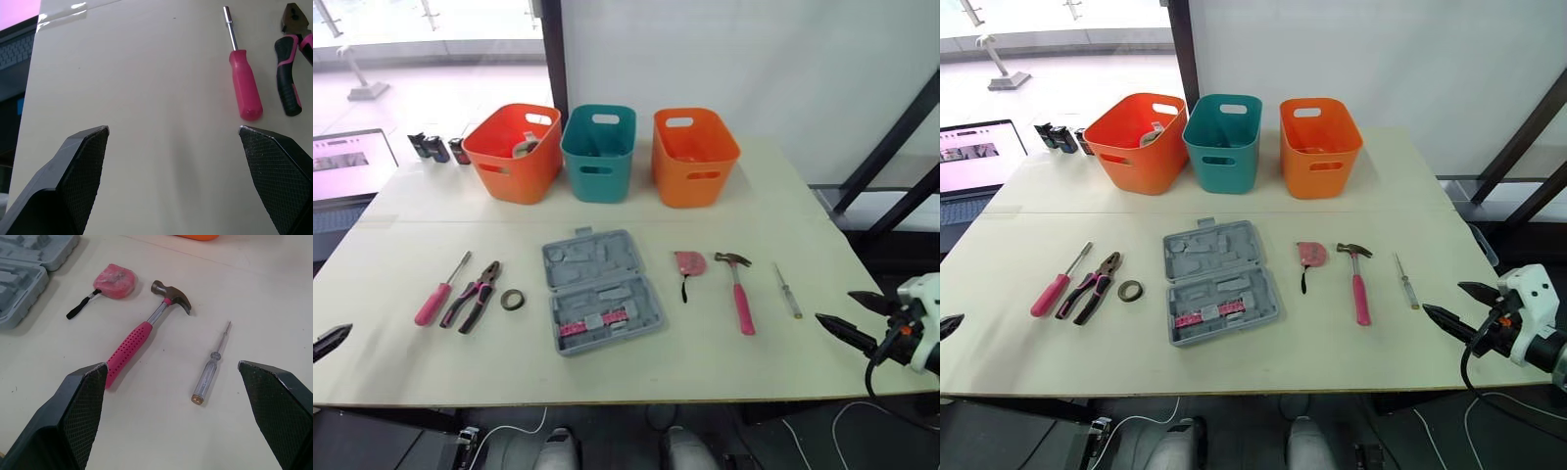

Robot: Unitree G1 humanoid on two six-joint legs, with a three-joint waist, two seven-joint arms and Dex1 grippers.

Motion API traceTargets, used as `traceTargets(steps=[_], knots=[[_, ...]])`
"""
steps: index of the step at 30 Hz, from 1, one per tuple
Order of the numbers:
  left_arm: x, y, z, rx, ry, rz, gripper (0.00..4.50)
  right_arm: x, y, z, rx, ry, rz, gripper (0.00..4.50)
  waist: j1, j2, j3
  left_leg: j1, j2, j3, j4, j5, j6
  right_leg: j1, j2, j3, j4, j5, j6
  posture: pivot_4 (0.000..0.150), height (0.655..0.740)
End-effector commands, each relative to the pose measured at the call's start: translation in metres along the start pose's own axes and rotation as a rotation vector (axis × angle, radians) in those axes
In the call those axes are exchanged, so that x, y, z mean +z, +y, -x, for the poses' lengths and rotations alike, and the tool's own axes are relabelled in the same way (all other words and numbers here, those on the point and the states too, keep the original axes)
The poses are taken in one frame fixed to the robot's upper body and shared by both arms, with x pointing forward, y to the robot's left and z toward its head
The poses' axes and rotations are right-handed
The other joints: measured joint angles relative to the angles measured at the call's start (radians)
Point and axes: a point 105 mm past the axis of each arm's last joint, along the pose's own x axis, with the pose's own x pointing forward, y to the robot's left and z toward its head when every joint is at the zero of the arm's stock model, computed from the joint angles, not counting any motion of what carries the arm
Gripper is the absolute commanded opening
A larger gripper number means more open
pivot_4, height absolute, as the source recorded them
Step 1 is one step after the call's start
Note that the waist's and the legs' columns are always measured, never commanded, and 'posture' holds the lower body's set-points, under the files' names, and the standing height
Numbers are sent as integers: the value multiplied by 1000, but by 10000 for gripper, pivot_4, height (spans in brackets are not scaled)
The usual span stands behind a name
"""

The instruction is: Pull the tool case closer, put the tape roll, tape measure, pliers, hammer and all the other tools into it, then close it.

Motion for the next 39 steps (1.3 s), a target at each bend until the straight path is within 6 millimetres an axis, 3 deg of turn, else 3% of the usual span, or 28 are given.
traceTargets(steps=[1, 8, 12, 15, 17, 18, 21, 23, 27, 28, 32, 39], knots=[[11, 3, 2, 4, -12, -11, 44577, 14, 0, 3, -6, -20, 33, 45000, 0, 0, 0, 0, 0, 0, 0, 0, 0, 0, 0, 0, 0, 0, 0, 1500, 7400], [19, 4, 2, 16, -37, 1, 44577, 14, 2, 2, -15, -25, 20, 45000, 0, 0, 0, 0, 0, 0, 0, 0, 0, 0, 0, 0, 0, 0, 0, 1500, 7400], [19, -8, -8, -17, -34, -6, 44577, 17, 13, -10, 24, -10, 50, 45000, -1, 0, 0, 0, 0, 0, 0, 0, 0, 1, 0, 0, 0, 0, 0, 1500, 7400], [26, -40, -29, -113, -65, -12, 44577, 38, 33, -34, 98, -64, 54, 45000, -2, 2, 0, 1, 0, 0, 2, 0, 0, 2, 0, 0, 0, 1, 0, 1500, 7400], [31, -78, -48, -222, -98, -20, 44577, 49, 47, -56, 143, -64, 82, 45000, -1, 3, 0, 1, 0, 0, 3, 1, 0, 3, 0, 1, 1, 2, 0, 1500, 7400], [34, -103, -57, -291, -122, -14, 42226, 54, 57, -69, 176, -58, 100, 45000, -1, 2, -1, 2, 0, 0, 3, 1, 0, 3, 0, 1, 1, 2, 0, 1500, 7400], [43, -163, -75, -454, -174, 37, 30337, 67, 76, -103, 228, -46, 135, 35833, 1, 1, -1, 2, 0, -1, 4, 1, 0, 5, 1, 0, 0, 3, 1, 1500, 7400], [44, -188, -82, -518, -175, 42, 19618, 72, 90, -124, 274, -38, 172, 25948, 2, 1, -1, 0, 0, -3, 4, 1, 0, 4, 2, 0, 0, 4, 4, 1500, 7400], [48, -231, -107, -587, -173, 30, 0, 71, 119, -182, 318, 47, 321, 5142, 0, 2, -1, 1, 1, -6, 4, 2, 0, 4, 5, 0, 3, 5, 8, 1500, 7400], [48, -235, -111, -591, -169, 21, 0, 69, 121, -190, 324, 67, 365, 148, 0, 2, -1, 1, 1, -6, 4, 2, 0, 4, 5, 0, 3, 5, 8, 1500, 7400], [51, -246, -124, -586, -145, -29, 0, 63, 131, -221, 358, 131, 498, 148, 0, 2, -1, 0, 1, -6, 4, 2, -1, 4, 5, 0, 3, 6, 9, 1500, 7400], [49, -247, -133, -566, -107, -89, 0, 53, 135, -246, 388, 214, 636, 148, 0, 2, -1, 0, 1, -6, 3, 2, -1, 4, 5, -1, 3, 7, 12, 1500, 7400]])
